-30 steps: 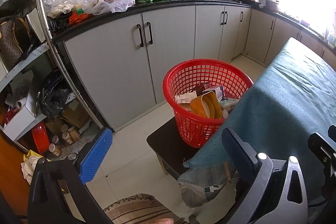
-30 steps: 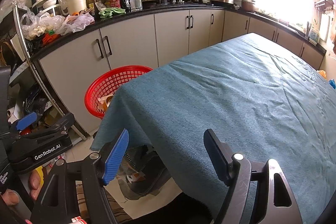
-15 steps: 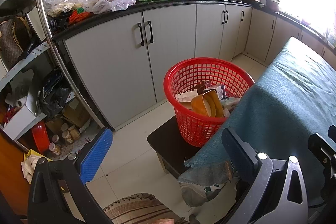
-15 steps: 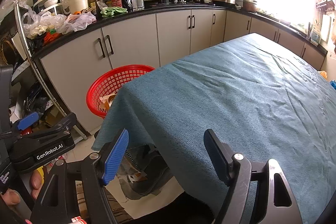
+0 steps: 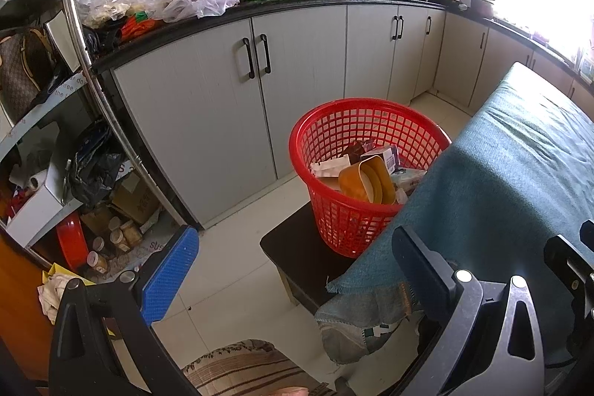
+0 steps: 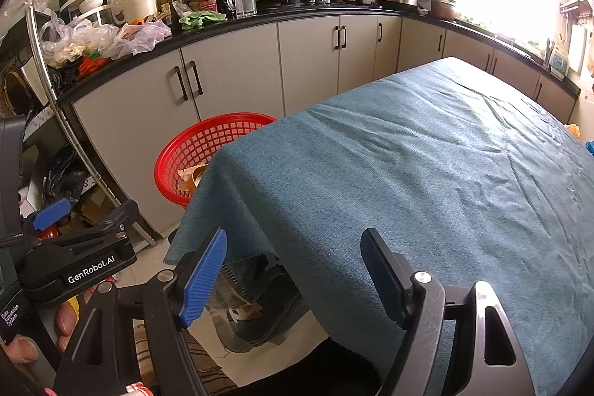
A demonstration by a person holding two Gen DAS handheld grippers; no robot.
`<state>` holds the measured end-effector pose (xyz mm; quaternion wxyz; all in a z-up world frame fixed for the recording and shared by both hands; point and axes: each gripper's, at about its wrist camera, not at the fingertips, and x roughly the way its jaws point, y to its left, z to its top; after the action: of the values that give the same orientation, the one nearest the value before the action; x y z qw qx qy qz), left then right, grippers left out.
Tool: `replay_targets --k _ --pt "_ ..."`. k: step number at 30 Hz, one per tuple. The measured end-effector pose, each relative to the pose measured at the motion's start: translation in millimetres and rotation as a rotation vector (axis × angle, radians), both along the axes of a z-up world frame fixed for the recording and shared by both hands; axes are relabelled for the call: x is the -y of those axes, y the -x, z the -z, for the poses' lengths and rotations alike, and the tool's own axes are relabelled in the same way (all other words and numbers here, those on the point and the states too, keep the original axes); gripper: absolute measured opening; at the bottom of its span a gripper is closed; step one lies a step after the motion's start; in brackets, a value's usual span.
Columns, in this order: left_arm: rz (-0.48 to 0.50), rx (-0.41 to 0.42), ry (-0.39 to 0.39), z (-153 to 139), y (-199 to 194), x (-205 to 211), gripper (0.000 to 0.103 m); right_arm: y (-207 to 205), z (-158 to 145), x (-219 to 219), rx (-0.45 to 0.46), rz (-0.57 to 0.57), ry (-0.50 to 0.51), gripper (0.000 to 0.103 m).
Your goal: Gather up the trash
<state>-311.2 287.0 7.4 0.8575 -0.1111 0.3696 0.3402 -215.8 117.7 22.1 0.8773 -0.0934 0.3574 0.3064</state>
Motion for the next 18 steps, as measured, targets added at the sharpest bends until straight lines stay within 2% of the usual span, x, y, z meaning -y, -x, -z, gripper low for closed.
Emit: replay_targets --k 18 --pt "-0.003 -0.010 0.010 5.2 0.8 -2.1 0.103 5.9 -0.1 -4.9 0.001 -0.006 0.002 0.079"
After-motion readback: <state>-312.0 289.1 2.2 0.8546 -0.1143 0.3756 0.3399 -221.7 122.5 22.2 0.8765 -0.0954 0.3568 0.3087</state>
